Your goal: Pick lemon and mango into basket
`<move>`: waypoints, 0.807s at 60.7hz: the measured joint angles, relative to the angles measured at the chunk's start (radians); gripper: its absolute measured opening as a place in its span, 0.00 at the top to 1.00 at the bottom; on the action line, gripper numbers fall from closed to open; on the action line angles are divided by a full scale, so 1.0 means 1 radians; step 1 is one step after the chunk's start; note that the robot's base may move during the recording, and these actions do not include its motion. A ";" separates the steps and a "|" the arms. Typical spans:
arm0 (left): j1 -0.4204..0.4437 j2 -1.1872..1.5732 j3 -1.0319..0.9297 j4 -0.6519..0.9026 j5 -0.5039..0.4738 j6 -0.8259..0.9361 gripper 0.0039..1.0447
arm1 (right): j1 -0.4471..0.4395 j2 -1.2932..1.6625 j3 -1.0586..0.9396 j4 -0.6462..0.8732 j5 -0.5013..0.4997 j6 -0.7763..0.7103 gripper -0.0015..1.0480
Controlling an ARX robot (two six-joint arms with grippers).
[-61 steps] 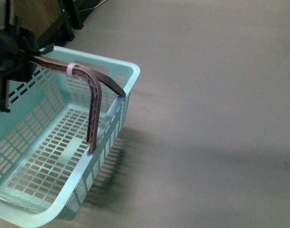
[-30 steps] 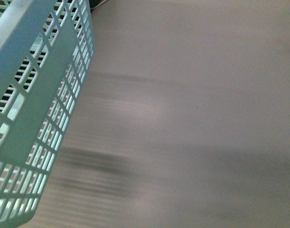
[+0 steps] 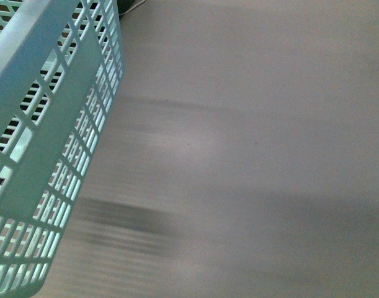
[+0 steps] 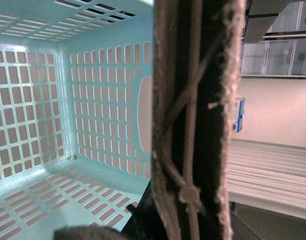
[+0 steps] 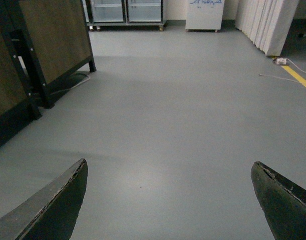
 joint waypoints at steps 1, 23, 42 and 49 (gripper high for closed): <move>0.000 0.000 0.000 0.000 0.000 0.000 0.96 | 0.000 0.000 0.000 0.000 -0.001 0.000 0.08; 0.000 0.000 0.000 0.000 0.000 0.000 0.96 | 0.000 0.000 0.000 0.000 0.000 0.000 0.08; 0.000 0.000 0.000 0.000 0.000 0.000 0.96 | 0.000 0.000 0.000 0.000 -0.001 0.000 0.08; 0.000 0.000 0.000 0.000 0.000 0.000 0.96 | 0.000 0.000 0.000 0.000 0.000 0.000 0.08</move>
